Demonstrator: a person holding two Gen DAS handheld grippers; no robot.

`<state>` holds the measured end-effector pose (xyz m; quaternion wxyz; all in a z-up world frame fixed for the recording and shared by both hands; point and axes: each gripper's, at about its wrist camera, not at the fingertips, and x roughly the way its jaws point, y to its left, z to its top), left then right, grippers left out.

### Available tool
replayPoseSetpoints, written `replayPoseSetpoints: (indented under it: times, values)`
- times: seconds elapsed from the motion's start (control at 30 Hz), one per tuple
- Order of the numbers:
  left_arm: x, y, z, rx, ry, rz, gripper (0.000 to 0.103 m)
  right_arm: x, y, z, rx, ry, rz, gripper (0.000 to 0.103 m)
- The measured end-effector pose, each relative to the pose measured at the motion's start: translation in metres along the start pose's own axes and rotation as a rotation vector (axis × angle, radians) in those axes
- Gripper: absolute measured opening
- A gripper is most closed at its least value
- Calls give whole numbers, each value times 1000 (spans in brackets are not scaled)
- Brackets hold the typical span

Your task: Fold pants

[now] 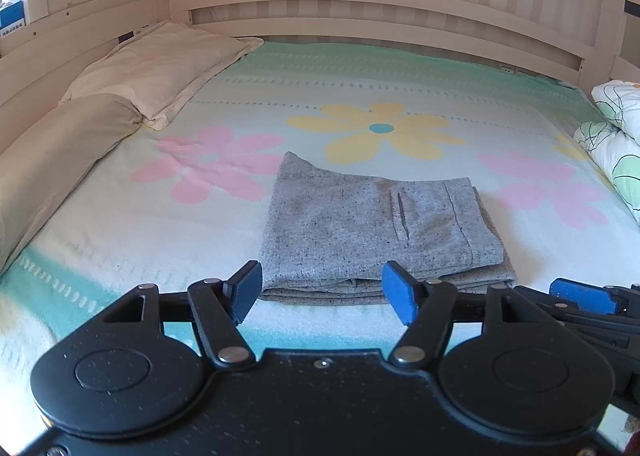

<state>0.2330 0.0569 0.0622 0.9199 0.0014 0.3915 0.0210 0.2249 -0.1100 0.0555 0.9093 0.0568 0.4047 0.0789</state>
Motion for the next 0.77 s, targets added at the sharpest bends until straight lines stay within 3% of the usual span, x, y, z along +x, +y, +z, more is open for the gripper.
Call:
replayPoseSetpoints:
  times: [0.77]
  values:
    - [4, 0, -2, -3, 11, 6, 69, 1, 0, 0, -6, 5, 1, 36]
